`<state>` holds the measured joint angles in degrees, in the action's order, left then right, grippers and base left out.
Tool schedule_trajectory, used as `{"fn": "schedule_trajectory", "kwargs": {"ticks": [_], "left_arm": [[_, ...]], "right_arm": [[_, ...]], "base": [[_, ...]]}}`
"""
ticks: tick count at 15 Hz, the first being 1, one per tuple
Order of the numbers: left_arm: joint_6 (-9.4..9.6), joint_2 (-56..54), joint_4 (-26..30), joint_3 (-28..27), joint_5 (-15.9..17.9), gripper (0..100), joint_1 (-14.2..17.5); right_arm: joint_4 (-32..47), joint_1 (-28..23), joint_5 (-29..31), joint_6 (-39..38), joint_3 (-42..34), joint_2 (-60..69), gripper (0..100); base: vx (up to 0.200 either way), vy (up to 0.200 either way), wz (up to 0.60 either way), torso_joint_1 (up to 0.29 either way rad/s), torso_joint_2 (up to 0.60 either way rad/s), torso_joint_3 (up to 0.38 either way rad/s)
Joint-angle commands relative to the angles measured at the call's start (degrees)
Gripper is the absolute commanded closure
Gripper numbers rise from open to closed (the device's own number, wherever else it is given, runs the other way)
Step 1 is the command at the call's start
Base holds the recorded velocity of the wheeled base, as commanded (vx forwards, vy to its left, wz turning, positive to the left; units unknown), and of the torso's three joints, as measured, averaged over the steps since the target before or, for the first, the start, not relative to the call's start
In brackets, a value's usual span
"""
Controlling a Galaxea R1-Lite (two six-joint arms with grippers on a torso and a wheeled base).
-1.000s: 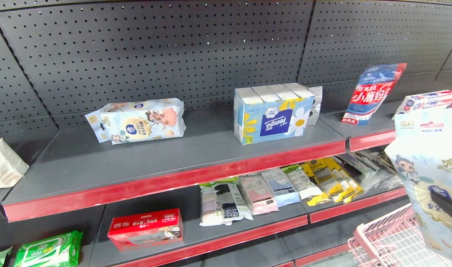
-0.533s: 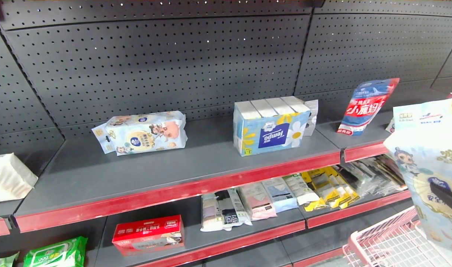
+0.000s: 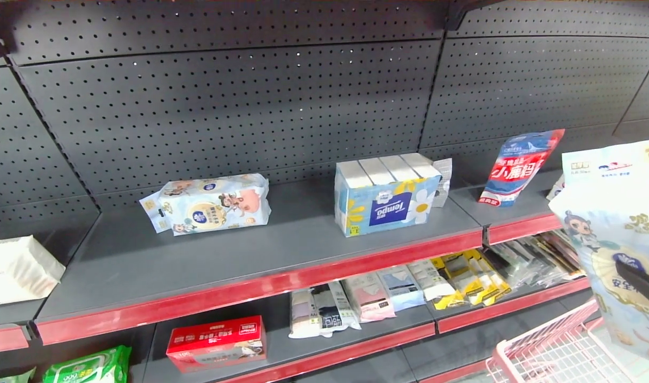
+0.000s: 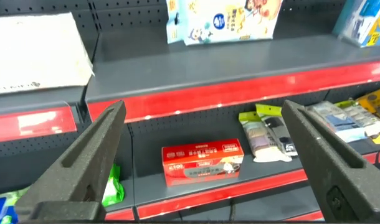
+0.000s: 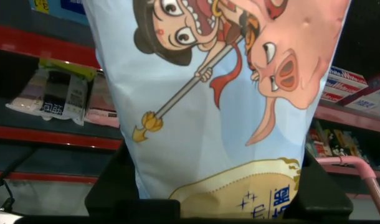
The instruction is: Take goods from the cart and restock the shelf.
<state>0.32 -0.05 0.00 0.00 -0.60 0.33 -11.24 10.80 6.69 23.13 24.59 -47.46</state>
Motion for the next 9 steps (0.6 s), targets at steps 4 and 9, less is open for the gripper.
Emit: {"fn": "schedule_trajectory", "kwargs": {"ticks": [4, 9], "left_arm": [[-0.05, 0.05, 0.0, 0.0, -0.02, 0, 0.02], [-0.05, 0.05, 0.0, 0.0, -0.02, 0, 0.02]], "right_arm": [[-0.1, 0.01, -0.01, 0.08, 0.46, -0.97, 100], [-0.1, -0.08, 0.16, 1.22, -0.07, -1.5, 100]], "base": [[0.0, 0.0, 0.0, 0.168, -0.34, -0.181], [0.0, 0.0, 0.0, 0.092, -0.19, -0.099]]}}
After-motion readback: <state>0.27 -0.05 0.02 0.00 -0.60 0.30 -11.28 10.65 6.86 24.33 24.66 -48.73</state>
